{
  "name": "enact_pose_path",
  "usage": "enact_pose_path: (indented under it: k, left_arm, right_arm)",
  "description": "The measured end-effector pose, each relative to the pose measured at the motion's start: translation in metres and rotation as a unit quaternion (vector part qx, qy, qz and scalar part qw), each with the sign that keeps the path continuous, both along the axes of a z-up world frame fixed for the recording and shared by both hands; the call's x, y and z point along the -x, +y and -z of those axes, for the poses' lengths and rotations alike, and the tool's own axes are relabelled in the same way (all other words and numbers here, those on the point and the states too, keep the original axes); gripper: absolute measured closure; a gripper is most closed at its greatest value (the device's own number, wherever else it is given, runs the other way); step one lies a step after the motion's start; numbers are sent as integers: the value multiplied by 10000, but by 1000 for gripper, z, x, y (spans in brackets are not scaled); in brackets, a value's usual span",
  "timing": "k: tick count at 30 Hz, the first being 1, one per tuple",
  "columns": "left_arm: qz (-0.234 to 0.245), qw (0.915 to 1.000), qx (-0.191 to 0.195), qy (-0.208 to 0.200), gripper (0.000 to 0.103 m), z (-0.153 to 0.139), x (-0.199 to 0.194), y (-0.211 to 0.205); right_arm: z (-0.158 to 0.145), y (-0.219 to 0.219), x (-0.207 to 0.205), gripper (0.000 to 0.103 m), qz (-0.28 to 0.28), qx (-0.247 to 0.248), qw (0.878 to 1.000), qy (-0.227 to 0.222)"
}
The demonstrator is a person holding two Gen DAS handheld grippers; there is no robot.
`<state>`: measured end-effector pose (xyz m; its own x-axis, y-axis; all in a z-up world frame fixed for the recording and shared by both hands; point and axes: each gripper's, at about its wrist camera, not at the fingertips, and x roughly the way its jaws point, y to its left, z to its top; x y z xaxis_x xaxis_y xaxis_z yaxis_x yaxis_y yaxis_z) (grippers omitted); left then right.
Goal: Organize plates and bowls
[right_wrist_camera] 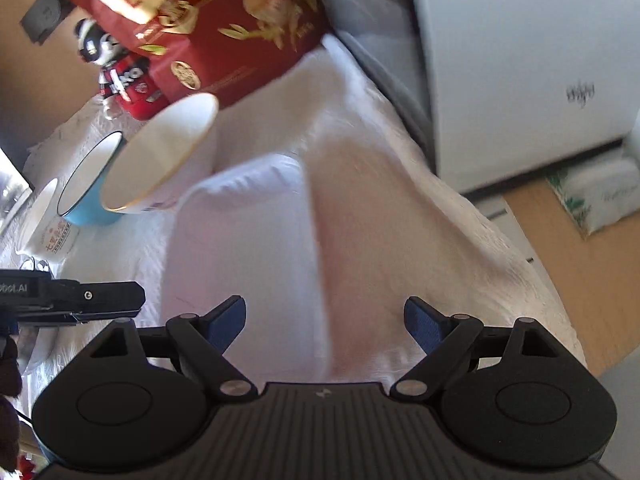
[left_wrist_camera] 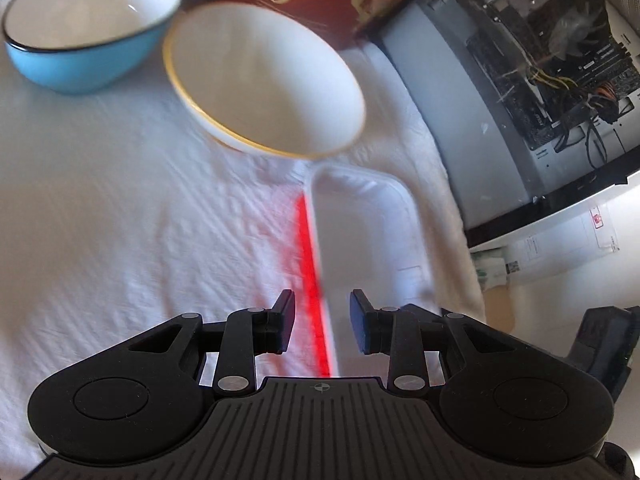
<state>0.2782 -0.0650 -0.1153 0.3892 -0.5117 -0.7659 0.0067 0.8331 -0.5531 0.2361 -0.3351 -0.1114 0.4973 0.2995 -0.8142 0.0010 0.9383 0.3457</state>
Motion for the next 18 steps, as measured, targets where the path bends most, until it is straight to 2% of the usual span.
enact_pose_path:
  k: [2,6,8,10,14,15,17,18]
  left_arm:
    - [-116,9999,0,18,69,0,0,-6]
    - [-367,9992,-137,56,69,-4,2,-5]
    - [-437,9987,-251,84,70,-5,0,-4]
    - [-465,9983,-311,128,70,-4,-1,-4]
    - [-329,9987,-374,137,70,0,-6,-4]
    - [-265,9988,-385,116,72,0,-8,-5]
    - [-206,9990,-383,125,74,0,-11,-5]
    - [-147,9993,-323,104,76,0,-12,-5]
  right_arm:
    - [3,-7,-1,11,-137,-287,9995,-39]
    - [8,-10,-6,1,-528,-472,9975,71]
    - [10,-12,-8,0,-538,-571,9968,119]
    - [10,-5,-13,0,-629,-404,9970,193]
    - [7,14,-23,1,-1191,167,9919,401]
    - [6,15,-26,12,-1332,199,9898,467]
    - [-3,10,-24,26,-1189,176,9924,277]
    - [-8,9,-21,28,-1014,251,9945,120]
